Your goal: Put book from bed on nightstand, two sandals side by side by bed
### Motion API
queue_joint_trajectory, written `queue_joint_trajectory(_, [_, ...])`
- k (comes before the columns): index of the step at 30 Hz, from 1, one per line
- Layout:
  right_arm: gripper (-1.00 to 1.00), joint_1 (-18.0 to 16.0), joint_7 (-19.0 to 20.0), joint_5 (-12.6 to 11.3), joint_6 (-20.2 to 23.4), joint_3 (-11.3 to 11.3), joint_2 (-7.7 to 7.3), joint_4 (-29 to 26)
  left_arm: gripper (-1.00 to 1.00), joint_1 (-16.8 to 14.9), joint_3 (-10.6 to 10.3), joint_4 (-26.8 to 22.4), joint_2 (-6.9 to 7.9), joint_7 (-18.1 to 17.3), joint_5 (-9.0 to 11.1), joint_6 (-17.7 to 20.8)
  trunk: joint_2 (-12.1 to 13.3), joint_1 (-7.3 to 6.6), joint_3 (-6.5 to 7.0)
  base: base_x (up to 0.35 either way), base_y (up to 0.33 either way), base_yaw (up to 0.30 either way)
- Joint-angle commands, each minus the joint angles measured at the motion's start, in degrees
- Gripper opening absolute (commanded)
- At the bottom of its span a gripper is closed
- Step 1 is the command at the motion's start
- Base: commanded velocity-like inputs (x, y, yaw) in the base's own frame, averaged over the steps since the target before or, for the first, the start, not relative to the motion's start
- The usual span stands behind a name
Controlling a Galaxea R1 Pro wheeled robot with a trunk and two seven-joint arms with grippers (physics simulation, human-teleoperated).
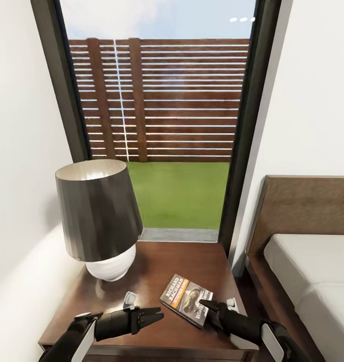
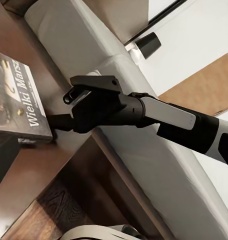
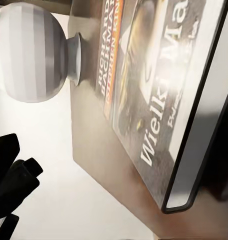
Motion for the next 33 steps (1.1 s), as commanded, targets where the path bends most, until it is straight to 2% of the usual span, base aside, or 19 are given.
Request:
queue_joint_trajectory(1, [1.00,0.0,0.1,-0.1,0.3,-0.1,0.01,0.0,1.00,0.0,-0.3,0.0,0.07,0.0,0.5,0.6,0.0,-0.02,-0.06,-0.140,0.000,0.000])
queue_joint_trajectory(8, [1.00,0.0,0.1,-0.1,0.3,-0.1,0.01,0.0,1.00,0.0,-0.3,0.0,0.07,0.1,0.5,0.6,0.0,-0.02,-0.06,-0.243,0.000,0.000])
queue_joint_trajectory(29, [1.00,0.0,0.1,-0.1,0.3,-0.1,0.02,0.1,1.00,0.0,-0.3,0.0,0.07,0.0,0.5,0.6,0.0,-0.02,-0.06,-0.076,0.000,0.000])
queue_joint_trajectory(33, [1.00,0.0,0.1,-0.1,0.3,-0.1,0.01,0.0,1.00,0.0,-0.3,0.0,0.07,0.0,0.5,0.6,0.0,-0.12,0.83,-0.001,0.000,0.000])
